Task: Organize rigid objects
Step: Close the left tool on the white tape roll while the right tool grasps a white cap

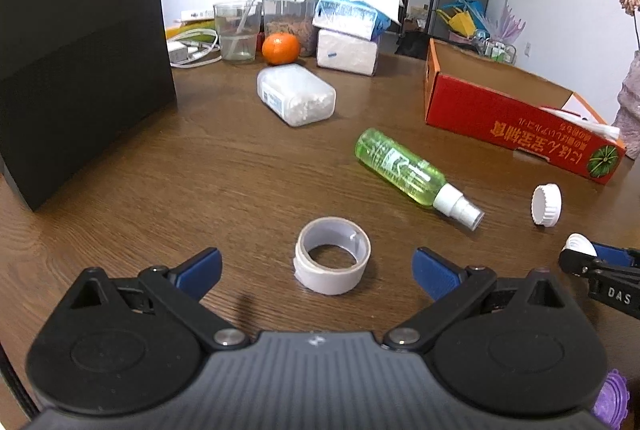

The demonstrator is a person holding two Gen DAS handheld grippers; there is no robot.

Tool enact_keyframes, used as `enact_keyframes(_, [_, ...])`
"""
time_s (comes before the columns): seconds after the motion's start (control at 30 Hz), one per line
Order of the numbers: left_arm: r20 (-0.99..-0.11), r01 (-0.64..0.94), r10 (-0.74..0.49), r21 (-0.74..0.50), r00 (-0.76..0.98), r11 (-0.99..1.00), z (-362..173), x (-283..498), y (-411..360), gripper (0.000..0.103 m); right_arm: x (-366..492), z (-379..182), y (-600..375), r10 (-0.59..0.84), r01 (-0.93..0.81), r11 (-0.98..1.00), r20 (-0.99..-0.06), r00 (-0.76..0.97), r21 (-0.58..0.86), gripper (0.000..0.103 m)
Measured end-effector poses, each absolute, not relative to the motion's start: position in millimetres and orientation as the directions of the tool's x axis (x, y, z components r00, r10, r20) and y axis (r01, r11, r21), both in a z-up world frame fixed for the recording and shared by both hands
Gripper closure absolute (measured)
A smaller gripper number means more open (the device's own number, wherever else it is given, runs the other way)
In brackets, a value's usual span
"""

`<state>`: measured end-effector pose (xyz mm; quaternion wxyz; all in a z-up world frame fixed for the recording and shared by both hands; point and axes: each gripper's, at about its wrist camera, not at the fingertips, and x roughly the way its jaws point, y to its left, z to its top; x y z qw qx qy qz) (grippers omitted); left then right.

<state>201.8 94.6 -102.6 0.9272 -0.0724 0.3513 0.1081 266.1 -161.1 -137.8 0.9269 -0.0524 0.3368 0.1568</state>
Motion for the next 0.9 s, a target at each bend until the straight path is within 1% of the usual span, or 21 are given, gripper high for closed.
enact_keyframes(0.17, [-0.68, -0.25, 0.147, -0.054, 0.718, 0.967, -108.8, 206.5, 92.1, 0.0, 258.4, -134.3, -161.4, 0.27, -0.329, 0.944, -0.606, 0.749, 0.013, 0.064])
enact_keyframes(0.33, [-0.679, -0.258, 0.156, -0.051, 0.717, 0.965, -111.5, 210.4, 92.7, 0.0, 250.7, -124.8, -169.1, 0.252, -0.294, 0.956, -0.561, 0.788, 0.017, 0.064])
enact_keyframes(0.5, [-0.663, -0.265, 0.18, -0.028, 0.727, 0.964, -114.2, 212.5, 90.1, 0.0, 246.1, -117.2, -178.1, 0.238, -0.26, 0.965, -0.53, 0.814, 0.034, 0.064])
enact_keyframes(0.6, [-0.642, -0.265, 0.188, -0.025, 0.743, 0.964, -113.8, 211.9, 88.6, 0.002, 245.3, -114.8, -181.6, 0.246, -0.258, 0.965, -0.521, 0.818, 0.05, 0.064])
enact_keyframes(0.67, [-0.637, -0.265, 0.192, -0.021, 0.747, 0.964, -114.9, 213.4, 87.6, 0.007, 245.8, -114.9, -182.4, 0.249, -0.26, 0.964, -0.522, 0.816, 0.055, 0.064])
enact_keyframes(0.8, [-0.653, -0.259, 0.183, -0.021, 0.735, 0.966, -119.9, 218.9, 87.2, 0.024, 249.2, -113.8, -185.7, 0.261, -0.268, 0.961, -0.521, 0.812, 0.065, 0.064])
enact_keyframes(0.87, [-0.665, -0.254, 0.173, -0.026, 0.727, 0.967, -122.7, 221.3, 88.2, 0.029, 252.1, -113.2, -189.3, 0.262, -0.263, 0.962, -0.526, 0.809, 0.076, 0.064])
enact_keyframes(0.9, [-0.669, -0.249, 0.168, -0.026, 0.724, 0.968, -123.6, 221.6, 88.2, 0.034, 252.9, -112.5, -190.9, 0.258, -0.257, 0.963, -0.527, 0.81, 0.077, 0.064])
